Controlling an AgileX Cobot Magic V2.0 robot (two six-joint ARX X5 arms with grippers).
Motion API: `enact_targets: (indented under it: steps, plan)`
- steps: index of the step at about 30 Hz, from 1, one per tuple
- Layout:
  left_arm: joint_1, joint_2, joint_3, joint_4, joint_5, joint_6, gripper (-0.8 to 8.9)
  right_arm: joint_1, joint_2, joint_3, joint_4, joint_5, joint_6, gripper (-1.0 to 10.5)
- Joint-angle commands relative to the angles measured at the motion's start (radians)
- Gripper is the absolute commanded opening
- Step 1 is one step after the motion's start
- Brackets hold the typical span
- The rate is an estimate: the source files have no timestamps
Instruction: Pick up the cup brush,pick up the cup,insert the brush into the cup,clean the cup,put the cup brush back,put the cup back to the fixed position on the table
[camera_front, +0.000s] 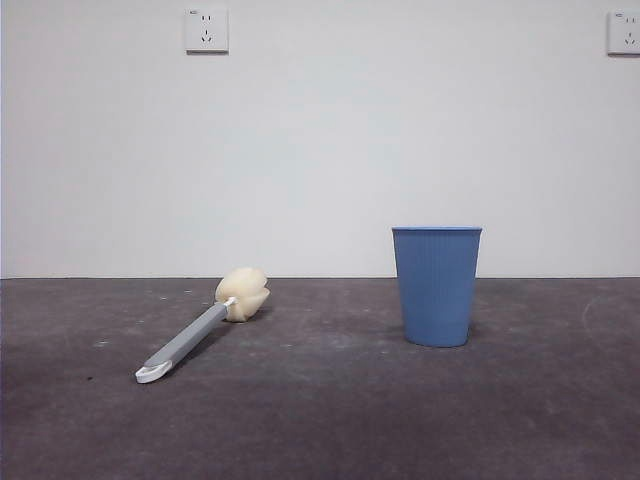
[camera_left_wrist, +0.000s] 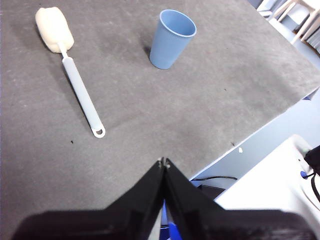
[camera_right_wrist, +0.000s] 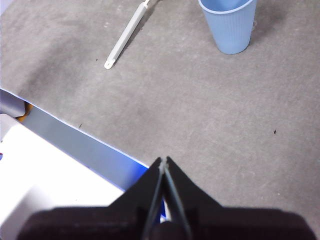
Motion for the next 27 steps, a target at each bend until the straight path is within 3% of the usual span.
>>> enact_targets:
  steps: [1, 2, 4, 7, 8, 9, 21, 27]
  plan:
    - [-0.003, 0.000, 0.002, -0.001, -0.002, 0.025, 0.02, 0.002, 0.000, 0.003, 0.008, 0.000, -0.013, 0.1]
    - [-0.003, 0.000, 0.002, -0.001, -0.002, 0.024, 0.10, 0.002, 0.001, 0.003, 0.008, -0.001, -0.013, 0.2]
    - [-0.003, 0.000, 0.002, -0.001, -0.002, 0.023, 1.24, 0.002, 0.001, 0.003, 0.010, -0.002, -0.013, 1.4]
    - [-0.003, 0.000, 0.002, -0.001, -0.006, 0.015, 5.02, 0.002, 0.001, 0.003, 0.018, -0.001, 0.014, 5.4]
    - [-0.003, 0.000, 0.002, -0.001, -0.007, 0.015, 5.58, 0.002, 0.001, 0.003, 0.019, -0.001, 0.019, 6.3]
    - [-0.003, 0.000, 0.002, -0.001, -0.007, 0.014, 5.67, 0.002, 0.001, 0.003, 0.020, -0.001, 0.020, 6.7]
    - [-0.003, 0.007, 0.002, 0.007, -0.056, -0.016, 5.66, 0.002, 0.003, 0.003, 0.020, -0.001, 0.031, 6.6]
    - [-0.004, 0.076, 0.002, 0.084, -0.085, -0.044, 5.66, 0.002, 0.008, 0.003, 0.024, -0.001, 0.038, 6.6]
